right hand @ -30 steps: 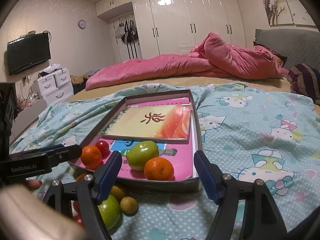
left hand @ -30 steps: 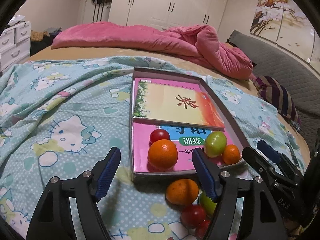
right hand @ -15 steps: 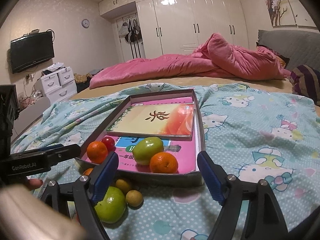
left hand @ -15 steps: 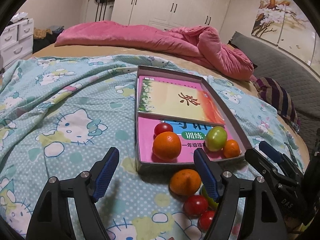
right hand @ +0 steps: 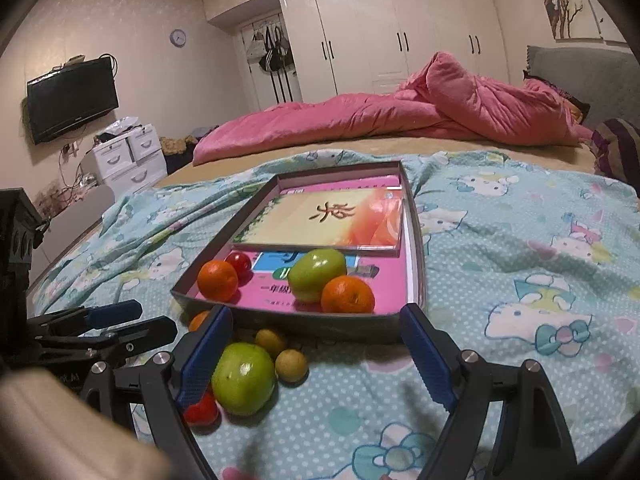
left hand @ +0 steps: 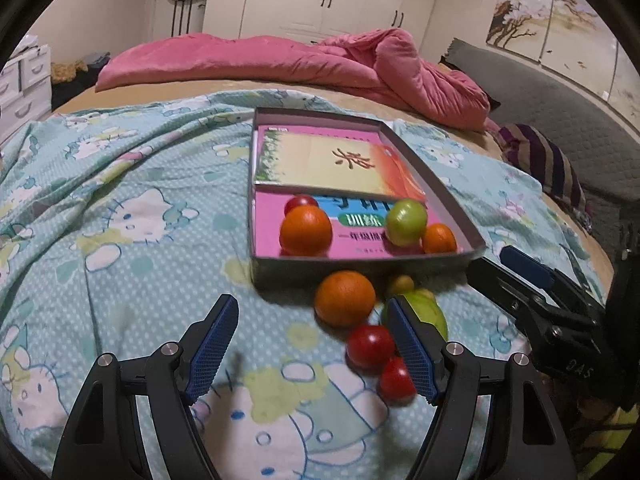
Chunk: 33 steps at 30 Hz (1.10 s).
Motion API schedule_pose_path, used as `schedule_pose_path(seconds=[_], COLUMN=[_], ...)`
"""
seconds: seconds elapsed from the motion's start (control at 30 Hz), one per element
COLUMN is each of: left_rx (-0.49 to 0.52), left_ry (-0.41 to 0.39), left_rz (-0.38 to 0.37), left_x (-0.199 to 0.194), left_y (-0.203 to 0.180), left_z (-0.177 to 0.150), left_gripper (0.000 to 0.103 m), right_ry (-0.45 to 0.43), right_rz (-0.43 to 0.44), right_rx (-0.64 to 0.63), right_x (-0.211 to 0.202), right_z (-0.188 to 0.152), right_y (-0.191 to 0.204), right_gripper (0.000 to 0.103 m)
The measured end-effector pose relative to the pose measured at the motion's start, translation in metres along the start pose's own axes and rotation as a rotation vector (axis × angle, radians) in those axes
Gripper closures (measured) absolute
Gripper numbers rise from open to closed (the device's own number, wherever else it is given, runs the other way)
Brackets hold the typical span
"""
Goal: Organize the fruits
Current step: 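Withdraw both tools from the tray back toward the remaining fruit, then grasp a red tomato with the left tool while the right tool grasps a green lime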
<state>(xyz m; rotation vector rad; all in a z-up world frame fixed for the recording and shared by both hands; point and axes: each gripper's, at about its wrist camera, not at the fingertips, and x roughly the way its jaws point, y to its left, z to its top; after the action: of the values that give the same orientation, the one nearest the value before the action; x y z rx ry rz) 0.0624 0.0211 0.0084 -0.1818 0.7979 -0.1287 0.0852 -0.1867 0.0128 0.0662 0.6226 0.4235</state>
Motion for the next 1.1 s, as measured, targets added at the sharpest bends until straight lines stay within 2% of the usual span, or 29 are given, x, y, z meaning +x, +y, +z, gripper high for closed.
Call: schedule_pose_path(seconds=[0.17, 0.37, 0.83, 1.1], left_rx=[0.007, 0.031, 0.095, 0.119], left_ry=[0.038, 0.043, 0.092, 0.109], left_rz=[-0.024, -0.036, -0.040, -0.069], left_x=[0.001, -0.003, -0.002, -0.001], left_y=[-0.004, -0.009, -0.022, -0.031], left_z=[-0.011, -0.016, -0.032, -0.038], left_gripper=[0.025, 0.025, 0.025, 0.025], right_ry=[0.026, 0.045, 0.111, 0.156], right_rz=[0.019, 0.058, 0.080, 0.118], right_rx=[0.014, 0.050, 0.025, 0.054], right_x=[-0.002, -0.004, 0.002, 0.008], right_z=[-0.005, -0.007, -0.018, -0.023], right_y=[0.000, -0.002, 0.011, 0.009], right_gripper=[0.018, 0.018, 0.018, 0.018])
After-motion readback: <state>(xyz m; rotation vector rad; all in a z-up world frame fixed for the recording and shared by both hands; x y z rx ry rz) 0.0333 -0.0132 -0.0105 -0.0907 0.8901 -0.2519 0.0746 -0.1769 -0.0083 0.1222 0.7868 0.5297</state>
